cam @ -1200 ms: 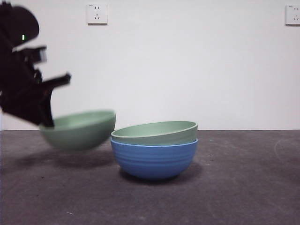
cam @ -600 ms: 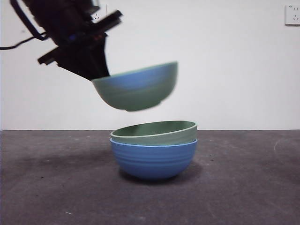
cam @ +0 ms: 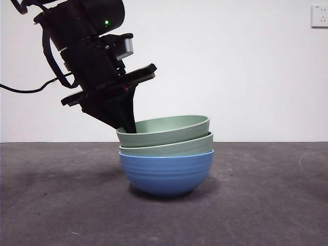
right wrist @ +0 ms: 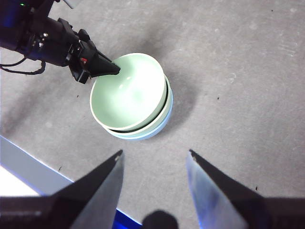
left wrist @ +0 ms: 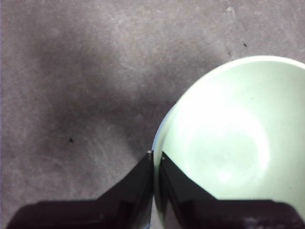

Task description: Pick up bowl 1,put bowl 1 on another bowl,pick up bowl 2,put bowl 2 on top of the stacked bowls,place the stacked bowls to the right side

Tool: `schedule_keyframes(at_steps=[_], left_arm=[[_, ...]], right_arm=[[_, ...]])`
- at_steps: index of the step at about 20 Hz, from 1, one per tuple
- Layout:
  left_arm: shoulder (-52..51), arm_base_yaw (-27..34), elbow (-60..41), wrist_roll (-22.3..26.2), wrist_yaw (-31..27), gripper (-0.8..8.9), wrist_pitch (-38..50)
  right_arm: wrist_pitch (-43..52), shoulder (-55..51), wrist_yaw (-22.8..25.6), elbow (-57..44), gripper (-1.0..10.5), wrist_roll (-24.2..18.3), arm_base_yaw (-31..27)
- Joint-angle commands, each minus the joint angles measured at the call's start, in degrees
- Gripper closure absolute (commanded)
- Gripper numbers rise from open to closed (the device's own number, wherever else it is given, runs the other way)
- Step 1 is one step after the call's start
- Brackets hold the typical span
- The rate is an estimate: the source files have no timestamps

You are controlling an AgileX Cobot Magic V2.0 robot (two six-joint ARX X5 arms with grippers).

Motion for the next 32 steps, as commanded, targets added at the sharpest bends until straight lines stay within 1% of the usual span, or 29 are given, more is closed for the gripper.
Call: schedule_keyframes(at_steps=[1,3,4,5,6,7,8,11,14,15,16,17,18,21,27,32], left_arm=[[0.3,-0.2,-0.1,-0.4,0.2,8.21,0.6],[0.3,-0.3,-0.1,-0.4,2.2,7.96,0.2],[0.3,-0.3,-0.1,-0.4,3.4,7.23,-0.1],[0.3,-0.3,-0.1,-0.4,3.7,6.31,-0.3],[0.3,-0.3,0.0,-0.4,3.8,5.62,-0.5],[0.3,-0.3,0.1,-0.4,3.8,5.50,-0.8],[0.3,-0.3,0.1,-0.4,4.9,5.50,-0.9],[-0.6,-0.2,0.1,-0.4,4.9,5.50,-1.9],[-4.3,0.6,0.2,-0.4,4.6,5.48,-3.8],[-5.8,0.9,0.2,-0.4,4.6,5.48,-4.3],[-8.2,1.3,0.2,-0.3,4.6,5.48,-5.3],[-10.2,1.6,0.2,-0.3,4.6,5.48,-6.0],[-13.1,1.8,0.2,-0.3,4.6,5.48,-7.3],[-21.5,1.8,0.2,-0.3,4.7,5.48,-11.1],[-36.1,1.8,0.2,-0.3,4.8,5.48,-19.8],[-42.7,1.8,0.2,-0.3,5.0,5.48,-24.7]], right_arm=[[0.3,0.1,0.0,-0.1,7.2,0.3,0.1],[0.3,0.1,0.0,-0.1,7.2,0.3,0.1],[0.3,0.1,0.0,-0.1,7.2,0.3,0.1],[0.3,0.1,0.0,-0.1,7.2,0.3,0.1],[0.3,0.1,0.0,-0.1,7.2,0.3,0.1],[0.3,0.1,0.0,-0.1,7.2,0.3,0.1],[0.3,0.1,0.0,-0.1,7.2,0.3,0.1],[0.3,0.1,0.0,-0.1,7.2,0.4,0.1],[0.3,0.9,0.0,-0.1,7.1,1.4,0.1],[0.3,1.7,0.0,-0.1,6.7,1.4,0.1],[0.4,3.0,0.0,-0.1,5.7,1.5,0.1],[0.5,4.4,0.0,-0.1,4.9,1.5,0.1],[1.2,6.7,-0.1,-0.1,4.7,1.5,0.1],[6.3,14.6,-0.1,-0.1,4.7,2.0,0.0],[18.0,33.4,-0.6,-0.1,4.7,4.9,-0.2],[24.5,45.0,-5.3,-0.1,4.7,7.5,-2.3]])
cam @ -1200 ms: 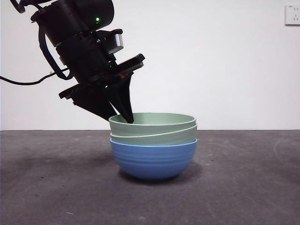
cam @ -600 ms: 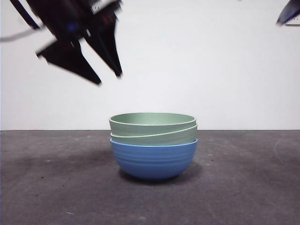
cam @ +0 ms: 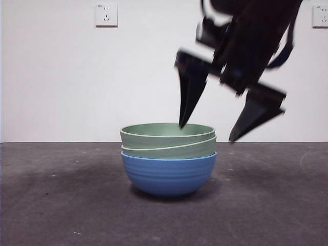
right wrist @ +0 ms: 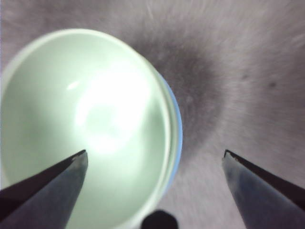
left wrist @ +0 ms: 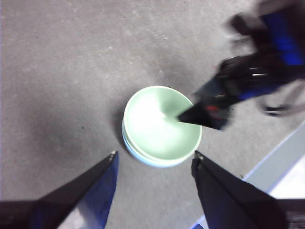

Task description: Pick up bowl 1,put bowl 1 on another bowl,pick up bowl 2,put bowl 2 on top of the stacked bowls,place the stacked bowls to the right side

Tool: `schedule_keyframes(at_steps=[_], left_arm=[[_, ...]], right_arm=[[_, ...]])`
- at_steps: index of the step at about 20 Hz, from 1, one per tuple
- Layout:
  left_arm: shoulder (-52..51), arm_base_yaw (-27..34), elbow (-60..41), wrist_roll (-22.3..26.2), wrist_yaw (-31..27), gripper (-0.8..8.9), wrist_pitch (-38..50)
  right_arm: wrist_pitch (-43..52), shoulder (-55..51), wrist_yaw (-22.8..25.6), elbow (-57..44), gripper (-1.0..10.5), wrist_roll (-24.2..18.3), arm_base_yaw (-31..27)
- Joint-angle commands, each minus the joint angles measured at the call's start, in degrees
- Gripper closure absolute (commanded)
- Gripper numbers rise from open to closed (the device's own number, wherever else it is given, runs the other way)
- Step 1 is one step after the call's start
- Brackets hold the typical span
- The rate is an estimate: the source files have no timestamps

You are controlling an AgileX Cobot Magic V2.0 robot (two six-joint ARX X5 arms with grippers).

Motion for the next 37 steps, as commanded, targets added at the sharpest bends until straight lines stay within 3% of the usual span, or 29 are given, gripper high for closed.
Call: schedule_keyframes(at_steps=[1,3,7,12,14,23,31,37], left_arm=[[-1.6,0.0,0.1,-0.3,0.2,5.48,-1.6],[-2.3,0.0,0.1,-0.3,0.2,5.48,-2.6],[-2.3,0.0,0.1,-0.3,0.2,5.48,-3.3],[-2.3,-0.1,0.1,-0.4,0.2,5.49,-3.4],[-2.3,-0.1,0.1,-0.4,0.2,5.49,-3.4],[-2.3,-0.1,0.1,-0.3,0.1,5.49,-3.4],[-2.3,-0.1,0.1,-0.4,0.1,5.49,-3.4],[-2.3,-0.1,0.1,-0.4,0.1,5.49,-3.3]], right_arm=[[1.8,3.4,-2.1,-0.1,4.8,1.9,-1.0],[1.8,5.1,-2.1,-0.1,5.0,2.0,-1.3],[1.8,5.4,-3.0,-0.1,7.7,2.0,-1.3],[1.0,5.5,-5.0,-0.1,8.2,2.0,-1.3],[1.2,5.5,-5.0,-0.1,9.7,1.9,-1.3],[2.0,1.2,-4.7,0.0,9.6,1.3,-3.0],[2.4,-1.4,-4.6,0.3,9.6,-1.6,-19.9],[4.2,1.0,-4.6,0.3,9.6,-2.7,-28.4]])
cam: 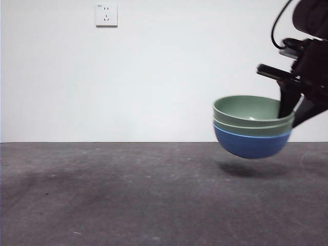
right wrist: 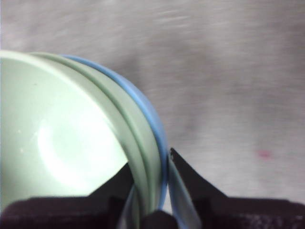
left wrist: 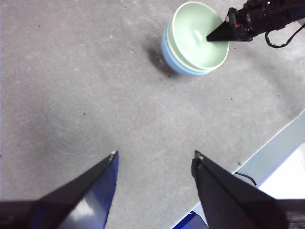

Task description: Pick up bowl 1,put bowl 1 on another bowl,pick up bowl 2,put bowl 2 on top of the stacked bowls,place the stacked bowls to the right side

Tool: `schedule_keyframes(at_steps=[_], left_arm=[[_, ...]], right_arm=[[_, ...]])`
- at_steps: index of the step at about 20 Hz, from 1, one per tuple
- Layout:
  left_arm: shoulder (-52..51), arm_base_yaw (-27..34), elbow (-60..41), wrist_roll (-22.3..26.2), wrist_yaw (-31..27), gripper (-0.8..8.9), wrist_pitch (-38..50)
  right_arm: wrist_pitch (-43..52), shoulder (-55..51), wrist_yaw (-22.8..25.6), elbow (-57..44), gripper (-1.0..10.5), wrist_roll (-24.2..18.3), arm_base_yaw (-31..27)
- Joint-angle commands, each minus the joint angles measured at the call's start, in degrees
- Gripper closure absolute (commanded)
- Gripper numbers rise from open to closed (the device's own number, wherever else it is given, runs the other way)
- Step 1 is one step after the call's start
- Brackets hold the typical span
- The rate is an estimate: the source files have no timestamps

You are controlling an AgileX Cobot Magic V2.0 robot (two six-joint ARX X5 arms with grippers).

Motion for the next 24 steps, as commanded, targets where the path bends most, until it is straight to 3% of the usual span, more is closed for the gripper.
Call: schedule_keyframes(at_steps=[1,9,13,15,24], left_arm=[[-0.1,-0.1,0.1,-0.4,0.1,5.49,0.3],[-0.1,-0.1,0.1,-0.8,0.1,5.49,0.3],[-0.1,-0.1,0.1,-0.8,0.1,5.49,0.3],[-0.1,-0.1,0.1,-0.8,0.1,5.49,0.3],[0.0,-0.1,0.1,-0.7,0.0,5.49,0.3]], right_arm=[[0.9,2.6,-0.4,0.2,9.6,-1.4,-1.7],[0.9,8.9,-0.4,0.2,9.6,-2.9,-2.4],[1.0,9.1,-0.5,0.2,7.6,-2.9,-2.4],[0.7,9.1,-0.8,0.2,7.2,-2.8,-2.4],[0.5,6.4,-0.9,0.3,7.2,-2.9,-2.4]])
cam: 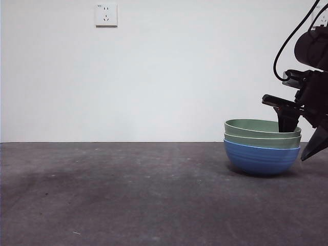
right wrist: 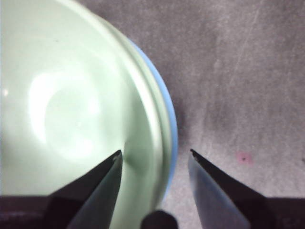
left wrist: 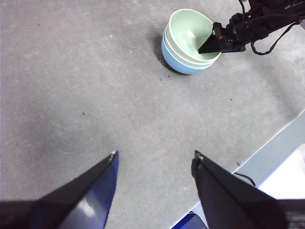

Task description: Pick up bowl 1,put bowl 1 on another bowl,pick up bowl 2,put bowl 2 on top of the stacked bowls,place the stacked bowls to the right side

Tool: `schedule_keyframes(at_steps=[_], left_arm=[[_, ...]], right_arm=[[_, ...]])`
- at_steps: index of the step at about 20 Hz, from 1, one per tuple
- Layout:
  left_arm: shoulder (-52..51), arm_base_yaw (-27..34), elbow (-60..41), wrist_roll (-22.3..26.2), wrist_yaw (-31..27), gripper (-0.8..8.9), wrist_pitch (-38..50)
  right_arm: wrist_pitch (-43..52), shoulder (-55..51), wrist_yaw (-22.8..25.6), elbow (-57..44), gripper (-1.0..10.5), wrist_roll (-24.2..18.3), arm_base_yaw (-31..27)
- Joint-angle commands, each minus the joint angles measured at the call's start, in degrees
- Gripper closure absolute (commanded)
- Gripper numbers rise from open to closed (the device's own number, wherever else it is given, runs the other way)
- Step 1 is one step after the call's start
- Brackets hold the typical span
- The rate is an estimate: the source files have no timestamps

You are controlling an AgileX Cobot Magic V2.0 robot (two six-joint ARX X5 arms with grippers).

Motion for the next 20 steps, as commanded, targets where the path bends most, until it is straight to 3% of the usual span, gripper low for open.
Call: schedule_keyframes(at_steps=[1,7,15,18,20], left_arm=[[0.0,-0.1,0.1,-0.3,0.0,5.49,0.3],[0.0,-0.1,0.1,0.6,0.0,5.50,0.4],[0.0,-0.1,0.1,2.9,0.1,5.59,-0.1],[0.0,-0.1,0.1,2.9,0.0,5.62,-0.6],[0.0,-0.1,0.1,2.9,0.0,5.66,-0.9]], right_arm=[[-0.2,-3.1,-0.1,-0.4,7.2,-0.5,0.1],[-7.8,-15.2,0.0,-0.4,7.2,-1.4,0.1],[-34.9,-33.8,-4.4,-0.4,7.3,-9.0,1.5],[-40.6,-39.2,-4.4,-0.4,7.3,-9.4,2.5],[-42.2,-42.1,-4.4,-0.4,8.3,-9.8,2.7]])
